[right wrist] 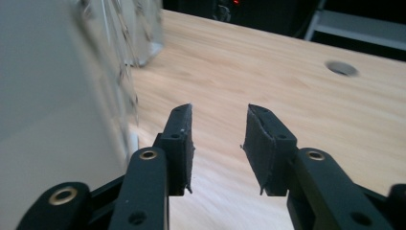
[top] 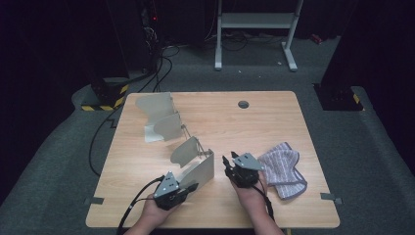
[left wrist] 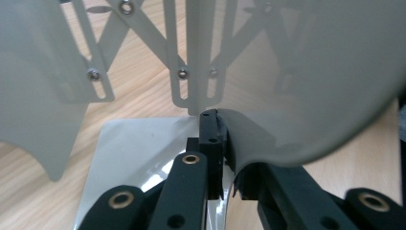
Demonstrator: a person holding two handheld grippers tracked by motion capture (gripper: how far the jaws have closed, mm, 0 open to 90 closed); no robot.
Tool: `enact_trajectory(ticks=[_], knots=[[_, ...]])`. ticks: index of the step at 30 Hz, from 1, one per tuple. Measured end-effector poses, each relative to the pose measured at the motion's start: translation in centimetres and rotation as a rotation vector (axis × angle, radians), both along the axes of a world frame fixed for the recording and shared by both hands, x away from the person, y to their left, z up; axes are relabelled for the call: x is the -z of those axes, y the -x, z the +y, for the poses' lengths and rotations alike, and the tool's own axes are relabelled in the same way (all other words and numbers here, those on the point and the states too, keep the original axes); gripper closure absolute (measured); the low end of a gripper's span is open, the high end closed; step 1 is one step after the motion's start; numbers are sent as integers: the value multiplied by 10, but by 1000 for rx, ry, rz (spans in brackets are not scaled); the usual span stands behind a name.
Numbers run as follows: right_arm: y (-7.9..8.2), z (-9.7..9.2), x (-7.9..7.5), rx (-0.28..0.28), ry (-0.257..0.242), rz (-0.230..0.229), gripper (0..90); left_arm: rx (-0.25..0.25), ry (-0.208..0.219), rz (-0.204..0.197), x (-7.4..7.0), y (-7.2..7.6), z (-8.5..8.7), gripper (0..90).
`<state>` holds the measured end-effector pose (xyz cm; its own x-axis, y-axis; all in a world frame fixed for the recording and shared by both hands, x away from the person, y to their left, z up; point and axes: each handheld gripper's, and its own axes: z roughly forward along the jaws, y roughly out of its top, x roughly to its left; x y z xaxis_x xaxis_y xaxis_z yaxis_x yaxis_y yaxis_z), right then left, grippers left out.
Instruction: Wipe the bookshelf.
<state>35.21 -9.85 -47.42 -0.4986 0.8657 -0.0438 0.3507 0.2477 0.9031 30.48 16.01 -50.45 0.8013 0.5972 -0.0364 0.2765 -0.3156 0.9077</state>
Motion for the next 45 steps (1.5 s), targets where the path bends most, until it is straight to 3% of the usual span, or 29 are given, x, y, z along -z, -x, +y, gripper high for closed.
enact_trajectory(ticks=[4,9,13,15,19,23,26,27,33,38,40,43,45], knots=[[13,-21,6,32,-7,14,540,-7,-23,-3,-2,-13,-31,813],[19,-31,10,55,-11,33,486,-12,-46,-11,-4,-34,-67,793],[20,-30,13,51,-11,42,476,-46,-21,3,-3,-46,-78,780],[21,-27,14,41,-4,46,471,-48,-13,13,-2,-46,-77,675],[22,-15,19,7,8,63,409,-25,-34,1,1,-35,-60,573],[25,2,26,-25,43,84,332,-41,-21,3,3,-22,-27,540],[25,9,27,-33,55,93,312,-78,-15,-5,3,-17,-1,531],[26,10,28,-40,53,98,312,-103,-18,-13,3,-15,14,528],[31,20,27,-53,63,92,282,-232,-10,-10,6,-20,63,524],[27,35,27,-36,70,89,238,-263,18,5,3,-23,74,524],[25,39,28,-17,83,76,243,-259,6,5,4,-22,73,524],[23,36,28,32,92,33,279,-255,5,9,5,-21,71,524],[20,27,29,41,77,39,279,-256,6,12,5,-21,71,524]])
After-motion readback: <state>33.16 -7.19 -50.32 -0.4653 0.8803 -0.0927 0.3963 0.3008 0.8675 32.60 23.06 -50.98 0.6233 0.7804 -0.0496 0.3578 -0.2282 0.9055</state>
